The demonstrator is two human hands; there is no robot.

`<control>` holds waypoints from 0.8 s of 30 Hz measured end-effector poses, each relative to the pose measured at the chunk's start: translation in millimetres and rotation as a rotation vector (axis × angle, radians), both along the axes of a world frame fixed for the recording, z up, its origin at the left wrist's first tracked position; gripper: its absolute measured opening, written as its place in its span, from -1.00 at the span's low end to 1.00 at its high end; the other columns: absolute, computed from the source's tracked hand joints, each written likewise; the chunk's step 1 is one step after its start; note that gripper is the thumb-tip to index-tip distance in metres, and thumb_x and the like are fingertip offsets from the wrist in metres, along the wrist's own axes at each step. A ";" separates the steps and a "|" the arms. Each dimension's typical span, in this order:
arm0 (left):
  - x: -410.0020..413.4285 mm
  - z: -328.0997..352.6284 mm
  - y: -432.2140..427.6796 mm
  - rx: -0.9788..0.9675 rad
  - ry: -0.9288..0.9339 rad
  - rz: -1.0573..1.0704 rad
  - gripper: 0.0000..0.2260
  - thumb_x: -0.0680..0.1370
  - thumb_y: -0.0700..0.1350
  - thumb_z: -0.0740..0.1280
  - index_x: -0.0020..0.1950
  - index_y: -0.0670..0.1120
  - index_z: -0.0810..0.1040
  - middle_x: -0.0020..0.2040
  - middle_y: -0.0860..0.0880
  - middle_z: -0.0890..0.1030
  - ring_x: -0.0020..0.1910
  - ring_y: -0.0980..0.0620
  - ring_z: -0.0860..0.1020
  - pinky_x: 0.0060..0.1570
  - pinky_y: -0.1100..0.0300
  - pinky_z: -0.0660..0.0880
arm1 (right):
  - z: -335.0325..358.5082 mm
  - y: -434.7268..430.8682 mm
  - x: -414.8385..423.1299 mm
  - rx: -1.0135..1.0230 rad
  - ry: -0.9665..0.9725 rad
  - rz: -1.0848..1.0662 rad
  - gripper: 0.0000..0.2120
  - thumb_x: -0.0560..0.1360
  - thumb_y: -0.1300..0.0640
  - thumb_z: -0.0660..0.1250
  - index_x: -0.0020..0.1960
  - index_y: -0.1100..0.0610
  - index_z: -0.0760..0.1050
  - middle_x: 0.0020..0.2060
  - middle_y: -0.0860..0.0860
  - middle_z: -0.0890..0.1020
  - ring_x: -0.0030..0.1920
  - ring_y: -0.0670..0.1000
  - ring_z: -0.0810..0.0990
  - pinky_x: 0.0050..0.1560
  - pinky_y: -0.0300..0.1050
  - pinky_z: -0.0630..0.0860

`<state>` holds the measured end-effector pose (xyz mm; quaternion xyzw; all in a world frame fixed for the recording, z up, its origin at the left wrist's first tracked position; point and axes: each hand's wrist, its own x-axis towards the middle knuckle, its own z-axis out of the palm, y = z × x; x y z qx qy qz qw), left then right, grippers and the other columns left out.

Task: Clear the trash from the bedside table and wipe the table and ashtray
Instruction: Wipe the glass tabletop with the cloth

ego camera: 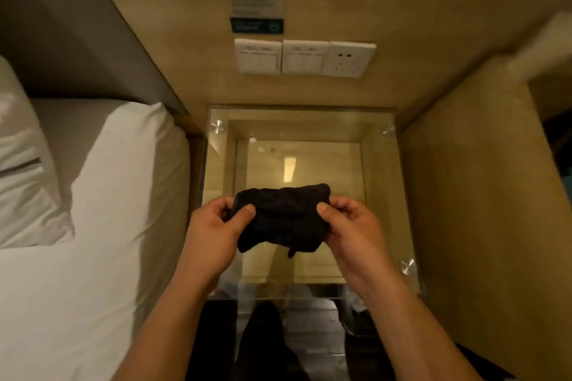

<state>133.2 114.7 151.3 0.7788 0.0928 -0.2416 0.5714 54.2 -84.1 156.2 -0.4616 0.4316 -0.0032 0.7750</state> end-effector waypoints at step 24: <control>239.7 -119.5 3.4 0.589 -0.373 -0.117 -0.55 0.64 -0.09 0.35 0.48 -0.25 0.44 0.32 -0.31 0.54 0.30 -0.29 0.53 0.26 -0.05 0.45 | -125.3 -23.3 222.2 -0.459 0.061 0.330 -0.85 0.58 0.33 0.32 0.06 0.12 0.56 -0.08 0.11 0.66 -0.09 0.10 0.68 -0.17 -0.12 0.59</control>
